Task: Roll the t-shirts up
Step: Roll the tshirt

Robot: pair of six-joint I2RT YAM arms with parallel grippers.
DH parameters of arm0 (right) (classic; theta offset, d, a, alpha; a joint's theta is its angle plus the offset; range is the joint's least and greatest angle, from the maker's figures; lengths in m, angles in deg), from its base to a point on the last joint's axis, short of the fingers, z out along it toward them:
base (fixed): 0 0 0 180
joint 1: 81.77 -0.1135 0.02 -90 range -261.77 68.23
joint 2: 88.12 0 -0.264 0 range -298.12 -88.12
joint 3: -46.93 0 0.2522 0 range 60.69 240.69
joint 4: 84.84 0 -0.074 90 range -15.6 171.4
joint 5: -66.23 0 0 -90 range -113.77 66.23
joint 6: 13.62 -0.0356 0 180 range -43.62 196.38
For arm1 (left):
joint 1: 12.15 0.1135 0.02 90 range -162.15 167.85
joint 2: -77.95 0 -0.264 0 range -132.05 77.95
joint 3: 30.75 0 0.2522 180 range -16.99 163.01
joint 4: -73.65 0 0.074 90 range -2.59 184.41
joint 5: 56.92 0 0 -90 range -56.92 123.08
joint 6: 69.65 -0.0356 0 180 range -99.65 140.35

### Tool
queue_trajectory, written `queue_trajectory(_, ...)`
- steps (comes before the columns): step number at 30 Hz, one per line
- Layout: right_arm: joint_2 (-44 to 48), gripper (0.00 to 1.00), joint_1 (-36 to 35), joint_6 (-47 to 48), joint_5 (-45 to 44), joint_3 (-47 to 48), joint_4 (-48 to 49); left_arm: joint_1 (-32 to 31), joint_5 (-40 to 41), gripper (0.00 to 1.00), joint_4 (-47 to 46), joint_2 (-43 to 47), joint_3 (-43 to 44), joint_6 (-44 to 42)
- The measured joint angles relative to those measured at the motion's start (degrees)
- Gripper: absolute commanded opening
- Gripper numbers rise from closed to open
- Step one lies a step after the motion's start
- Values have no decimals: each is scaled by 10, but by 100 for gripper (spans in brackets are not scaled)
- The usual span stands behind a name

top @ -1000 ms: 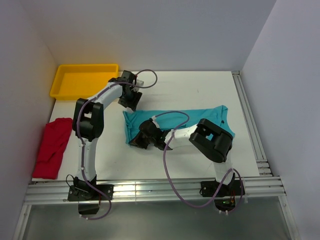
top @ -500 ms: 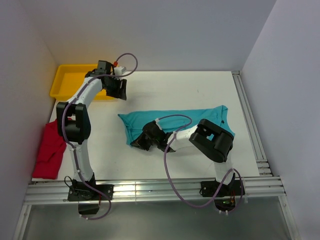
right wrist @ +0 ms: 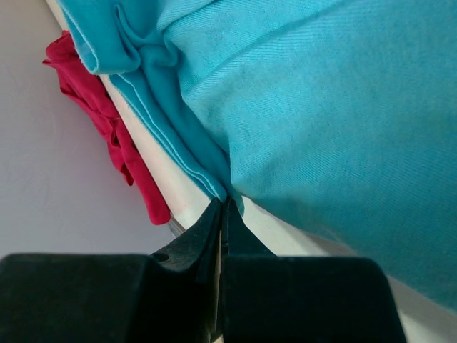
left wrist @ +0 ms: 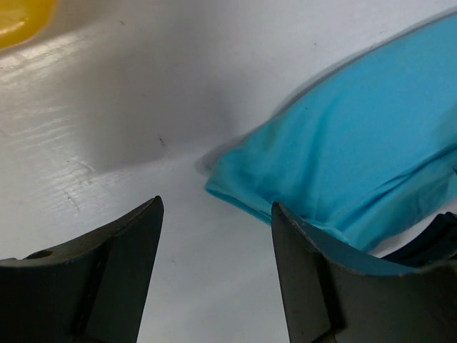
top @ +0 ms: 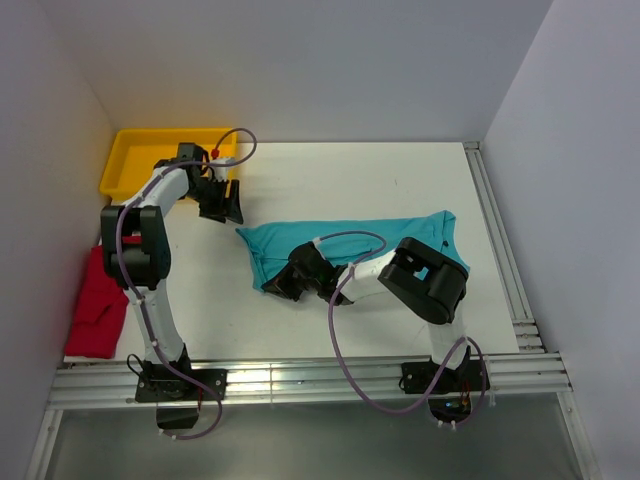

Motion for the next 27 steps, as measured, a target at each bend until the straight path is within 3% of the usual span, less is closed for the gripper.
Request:
queue_trajectory(17,0,0,2,0,3,-1,4,-2,-31,69,-21,-28,-12,16)
queue_trajectory(27,0,0,2,0,2,-1,3,-18,-26,58,-38,-43,-14,34)
